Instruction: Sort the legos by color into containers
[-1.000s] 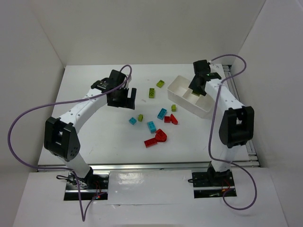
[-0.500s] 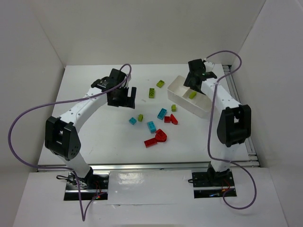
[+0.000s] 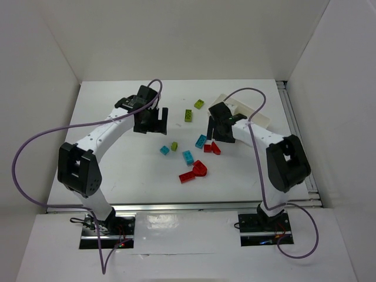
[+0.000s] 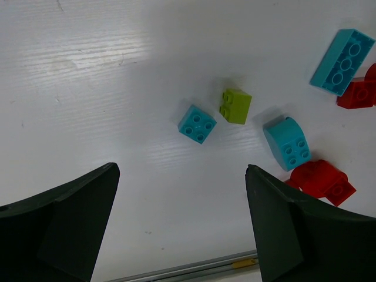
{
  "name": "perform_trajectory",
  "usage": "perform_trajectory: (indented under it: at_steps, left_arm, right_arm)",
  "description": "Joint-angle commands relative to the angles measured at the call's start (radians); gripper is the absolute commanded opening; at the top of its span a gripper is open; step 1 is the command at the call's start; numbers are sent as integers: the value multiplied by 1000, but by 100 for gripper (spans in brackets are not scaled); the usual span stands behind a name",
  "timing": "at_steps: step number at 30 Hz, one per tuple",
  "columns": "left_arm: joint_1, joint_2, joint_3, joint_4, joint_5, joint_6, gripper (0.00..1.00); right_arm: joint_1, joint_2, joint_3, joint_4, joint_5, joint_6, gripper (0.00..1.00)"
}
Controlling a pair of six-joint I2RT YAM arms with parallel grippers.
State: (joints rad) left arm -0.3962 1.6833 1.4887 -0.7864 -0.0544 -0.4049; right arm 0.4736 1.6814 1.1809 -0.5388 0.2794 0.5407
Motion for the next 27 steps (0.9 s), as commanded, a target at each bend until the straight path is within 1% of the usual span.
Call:
perform_trajectory:
  at_steps: [1,5,6,7,9,12,13,15,16,19,21,22,26,27]
  left_arm:
    - [-4,19,39,-16,24,-26,98]
    - [-4,19,39,-25,14,-15,98]
    - [-4,19,39,-25,14,-6,98]
    - [-4,19,39,-25,14,-6,98]
    - [-4,19,48,-25,14,-6,98]
    - [-4,29,48,-25,14,-6,98]
    - [-4,29,48,-25,14,-6,98]
    - [-4,29,48,-25,14,-6,98]
    - [-4,29,48,-25,14,3,98]
    - [-4,29,48,-25,14,3,98]
    - [-4,29,48,-25,14,3,98]
    - [-4,29,48,-25,14,3,98]
    - [-4,29,48,-25,4,3,98]
    - [-4,29,48,-25,4,3,98]
  right_arm:
    - [-19,87,87,91,-29,-24,78]
    - [-41,178,138,120,-19,-45,71]
    - [-41,208,147,129,1,-45,67]
    - [-41,221,163,129,1,-45,67]
    - [-41,244,174,141,12,-45,61]
    - [-50,274,174,160,21,-36,58]
    - [-50,288,183,160,21,-36,54]
    - [-50,299,183,171,34,-36,50]
    - [-50,299,192,171,43,-36,45]
    - [-50,299,210,165,52,-36,34]
    - [-26,261,226,128,67,-36,27]
    - [-26,211,235,128,76,-36,25]
    - [-1,71,215,83,128,-36,25]
    - [-10,52,215,62,171,-27,25]
